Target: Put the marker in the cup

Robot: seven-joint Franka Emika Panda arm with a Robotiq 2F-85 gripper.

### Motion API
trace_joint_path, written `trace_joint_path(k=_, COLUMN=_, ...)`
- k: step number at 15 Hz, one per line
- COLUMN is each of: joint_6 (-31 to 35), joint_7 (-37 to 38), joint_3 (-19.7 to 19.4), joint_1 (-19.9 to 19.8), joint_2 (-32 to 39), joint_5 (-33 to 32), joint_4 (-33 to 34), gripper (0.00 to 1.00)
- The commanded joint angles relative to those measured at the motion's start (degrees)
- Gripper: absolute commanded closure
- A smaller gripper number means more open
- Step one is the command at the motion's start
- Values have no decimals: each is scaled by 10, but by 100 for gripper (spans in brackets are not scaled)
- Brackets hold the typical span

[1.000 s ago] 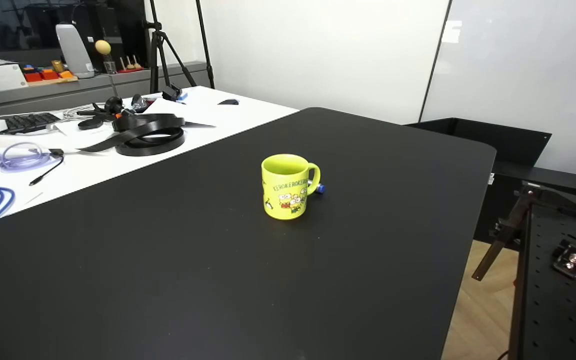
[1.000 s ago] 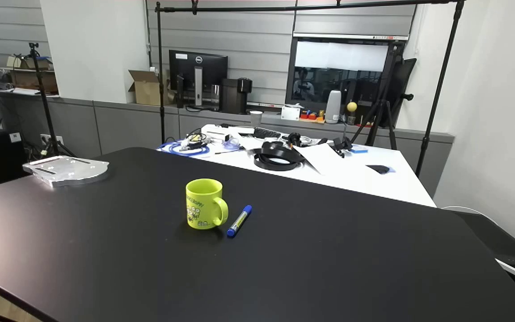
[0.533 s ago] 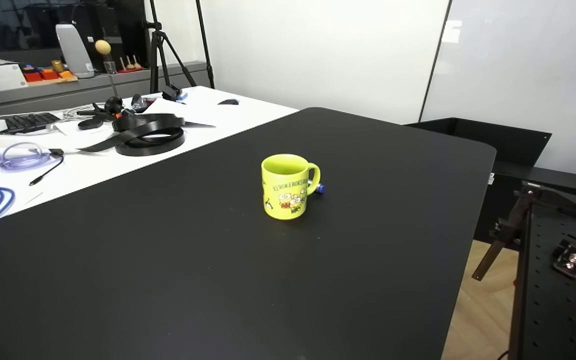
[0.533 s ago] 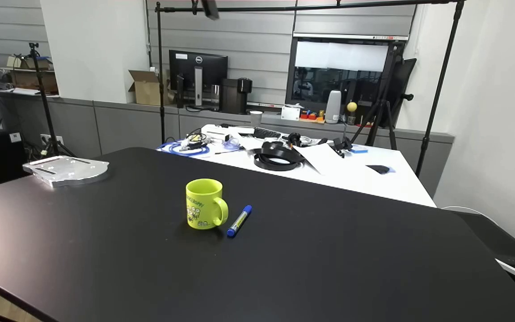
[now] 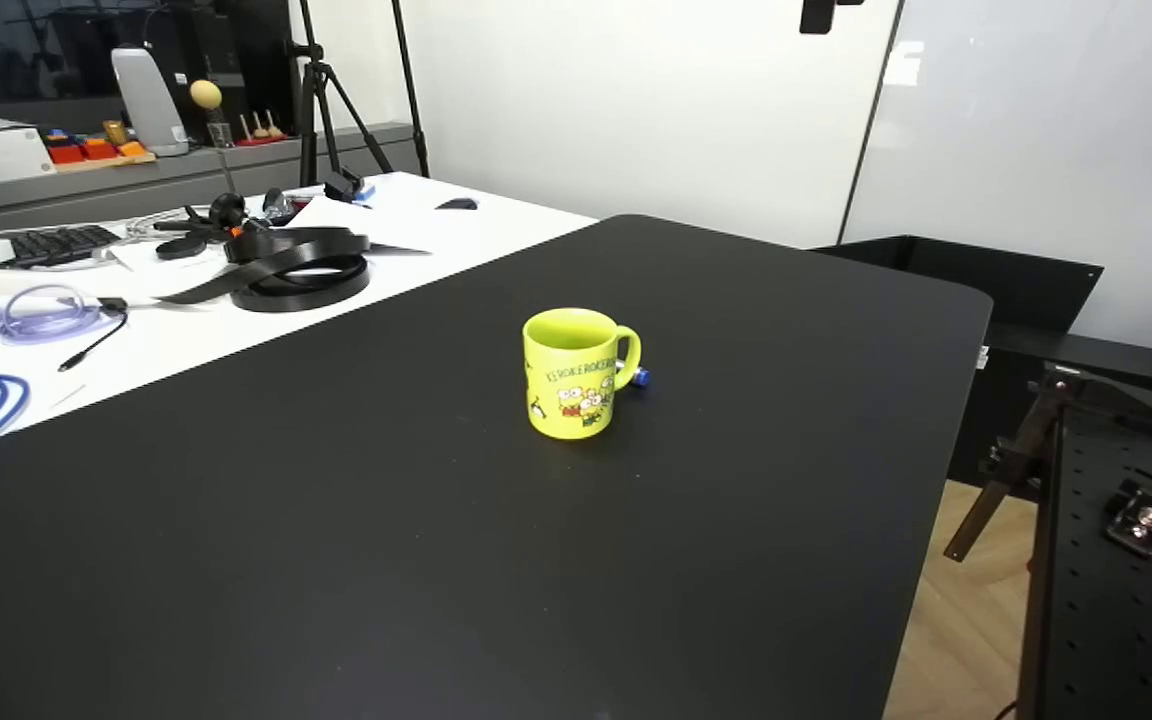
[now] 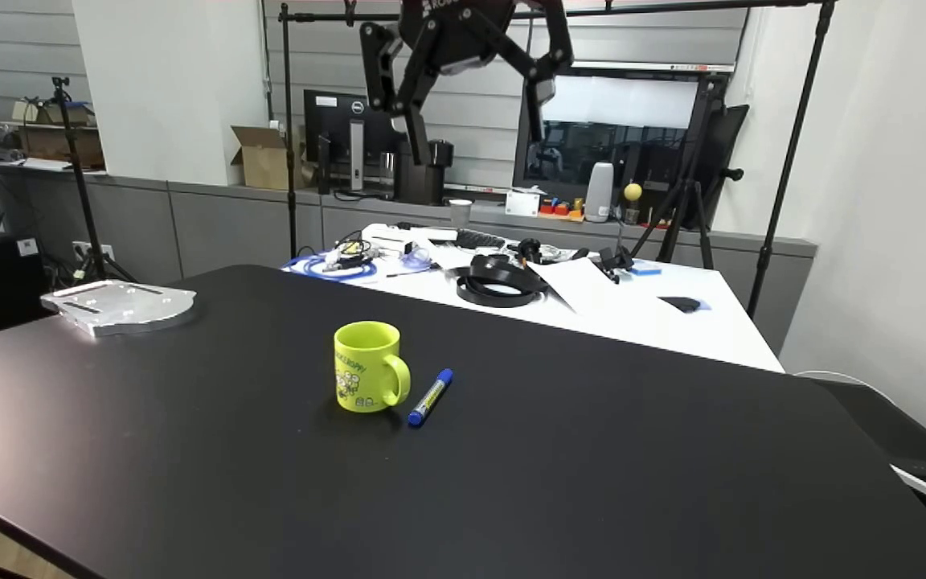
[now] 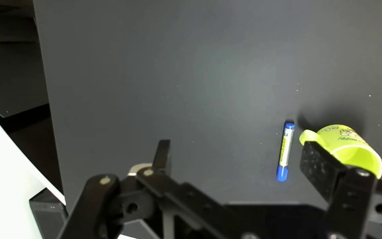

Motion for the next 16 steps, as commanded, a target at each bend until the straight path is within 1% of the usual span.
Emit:
trace_joint_path(k=1, joint_6=-1, joint_7=-1, joint_3=4, joint_1=-2, joint_2=9, joint_5=3, joint_4=7, gripper=0)
trace_joint_path(k=3, joint_6=-2, joint_7=-1, joint_3=4, joint_1=-2, joint_2=14, joint_5=3, joint_4=12, gripper=0)
trace_joint_path(k=4, joint_6=4, joint_7=13, joint_3=7, joint_1=-4, joint_2=14, joint_5=0, joint_4=10, gripper=0)
trace_joint_path(k=5, joint_6=27, joint_7=28, joint_3=8, joint_1=-4, joint_2=28, joint_5=3, joint_4=12, gripper=0)
trace_joint_path(k=6, joint_6=54, joint_7=57, joint_3=7, joint_1=-4, joint_2=49, joint_5=17, joint_4=19, gripper=0)
trace_joint_path(k=7, joint_6=78, joint_7=69, joint_3=6, joint_1=-3, joint_2=71, joint_5=30, joint_4=28, gripper=0)
trace_joint_path(k=11, joint_6=186, joint_7=116, joint_3=3, joint_1=-1, joint_2=203, joint_5=110, joint_4=86, gripper=0)
trace_joint_path(k=14, joint_6=216, joint_7=117, joint_3=9, joint_1=6, joint_2=307, joint_5=171, joint_4=148, gripper=0)
trace_joint_path(k=16, joint_6=208, joint_7=109, joint_3=17, joint_1=9, joint_2=364, joint_5=198, joint_4=193, gripper=0)
